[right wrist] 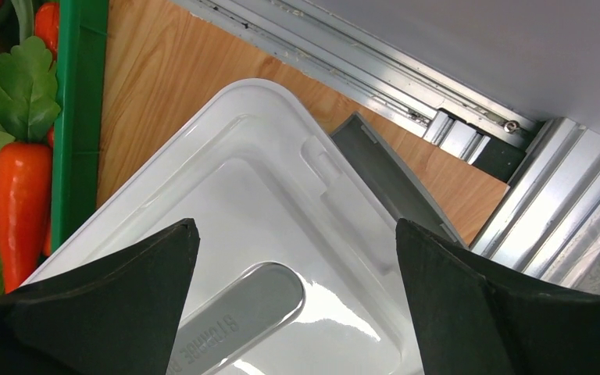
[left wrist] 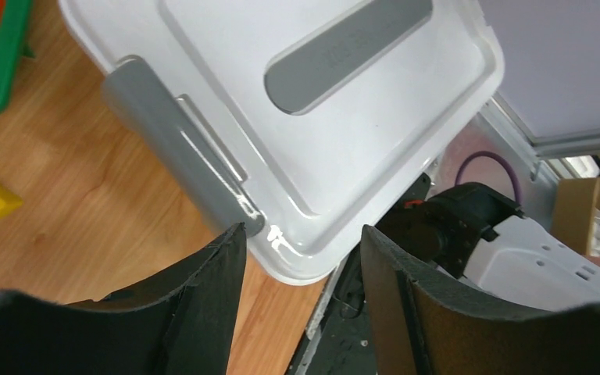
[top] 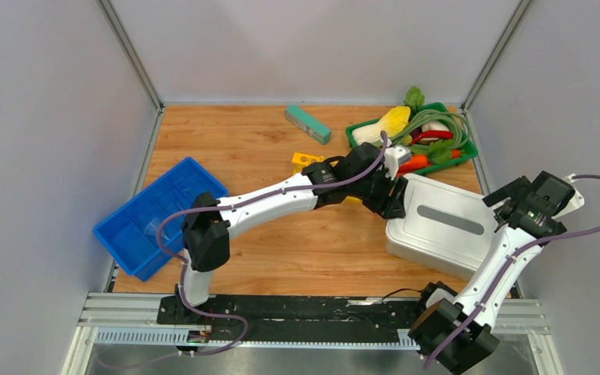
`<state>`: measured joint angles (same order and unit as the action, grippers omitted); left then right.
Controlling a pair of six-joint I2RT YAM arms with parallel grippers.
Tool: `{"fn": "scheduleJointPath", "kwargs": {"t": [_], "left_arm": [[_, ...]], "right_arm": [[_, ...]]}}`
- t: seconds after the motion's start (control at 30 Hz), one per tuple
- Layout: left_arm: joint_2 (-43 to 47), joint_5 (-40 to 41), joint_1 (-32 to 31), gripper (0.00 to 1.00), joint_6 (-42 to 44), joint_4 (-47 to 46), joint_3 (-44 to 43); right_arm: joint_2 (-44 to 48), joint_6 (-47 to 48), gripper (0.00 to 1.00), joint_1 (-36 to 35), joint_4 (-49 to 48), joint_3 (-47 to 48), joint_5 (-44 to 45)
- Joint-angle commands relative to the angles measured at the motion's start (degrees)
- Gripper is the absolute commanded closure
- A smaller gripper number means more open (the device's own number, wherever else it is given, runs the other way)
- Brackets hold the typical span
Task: Organize the chemistry lab equipment
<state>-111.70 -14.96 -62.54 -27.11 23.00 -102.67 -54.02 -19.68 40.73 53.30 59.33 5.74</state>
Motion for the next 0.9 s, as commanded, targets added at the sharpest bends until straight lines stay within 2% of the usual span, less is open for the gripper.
{"fn": "scheduleJointPath", "kwargs": {"t": [0.0, 0.4, 0.6, 0.67, 0.87], "left_arm": [[-1.50, -7.36, -1.00, 0.37, -2.06, -6.38, -0.33], [-5.11, -3.76, -1.27, 0.37, 0.48, -4.38, 0.55], [-5.11, 0.54, -0.39, 0.37, 3.29, -0.60, -0.60], [-4.67, 0.81, 0.31, 0.37, 3.47, -0.77, -0.16], [-0.90, -3.22, 1.02, 0.37, 4.70, -1.38, 0.54]], "right_arm": [[0.85, 0.44, 0.00, 3.29, -1.44, -0.44, -4.77], [-1.09, -0.36, 0.00, 8.84, -2.59, -1.32, -9.77], [0.49, -0.54, 0.00, 10.16, -3.46, -1.76, -18.82], [0.67, -0.18, 0.00, 10.07, -2.76, -1.41, -20.93], [0.76, 0.61, 0.00, 10.07, -0.92, -1.40, -19.71]]}}
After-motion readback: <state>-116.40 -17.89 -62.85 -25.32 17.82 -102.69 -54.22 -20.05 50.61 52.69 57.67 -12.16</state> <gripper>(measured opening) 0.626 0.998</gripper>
